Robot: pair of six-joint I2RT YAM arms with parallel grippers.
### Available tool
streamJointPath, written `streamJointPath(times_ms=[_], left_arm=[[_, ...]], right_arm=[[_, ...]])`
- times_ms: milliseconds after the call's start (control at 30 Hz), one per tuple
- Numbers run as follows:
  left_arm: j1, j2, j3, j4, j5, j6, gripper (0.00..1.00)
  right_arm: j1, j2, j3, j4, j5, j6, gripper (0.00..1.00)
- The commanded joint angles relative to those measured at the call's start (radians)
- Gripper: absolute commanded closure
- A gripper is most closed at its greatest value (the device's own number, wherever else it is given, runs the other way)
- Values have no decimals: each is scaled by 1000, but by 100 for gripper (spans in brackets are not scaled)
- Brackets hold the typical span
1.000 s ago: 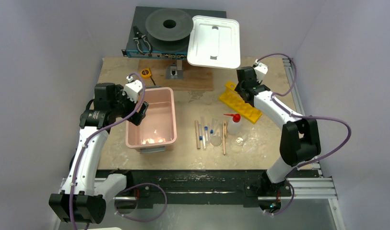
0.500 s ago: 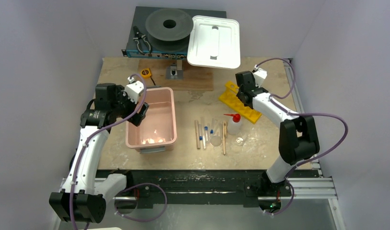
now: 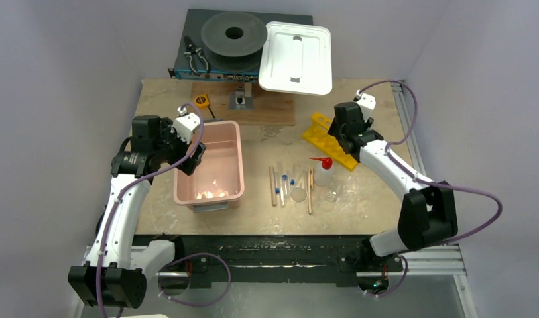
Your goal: Organize the chemistry lab equipment
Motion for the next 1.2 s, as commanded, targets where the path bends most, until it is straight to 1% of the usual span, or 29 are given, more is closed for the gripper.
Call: streamJointPath(times_ms=[0, 67, 133, 233, 367, 500, 733, 833, 1167], left_arm=[[5, -1, 22, -4, 42, -17, 0], [5, 0, 31, -11, 61, -33, 0], [5, -1, 36, -16, 79, -43, 0], [4, 4, 35, -16, 86, -51, 0], [4, 31, 32, -22, 59, -48, 0], [4, 61, 21, -31, 6, -19, 0], [4, 65, -46, 27, -152, 54, 0], [4, 68, -70, 61, -210, 85, 0], [6, 109, -98, 171, -333, 147, 0]], right_arm=[[40, -124, 79, -11, -3, -78, 38], [97, -165, 104, -32, 3, -89, 38], [186, -205, 105, -46, 12, -93, 40], [381, -226, 95, -80, 54, -54, 43], [594, -177, 75, -105, 92, 24, 48], [714, -87, 58, -82, 66, 70, 51], [730, 100, 62, -24, -17, 93, 63], [730, 136, 58, -26, -26, 104, 68], [725, 105, -63, 3, -31, 160, 68]])
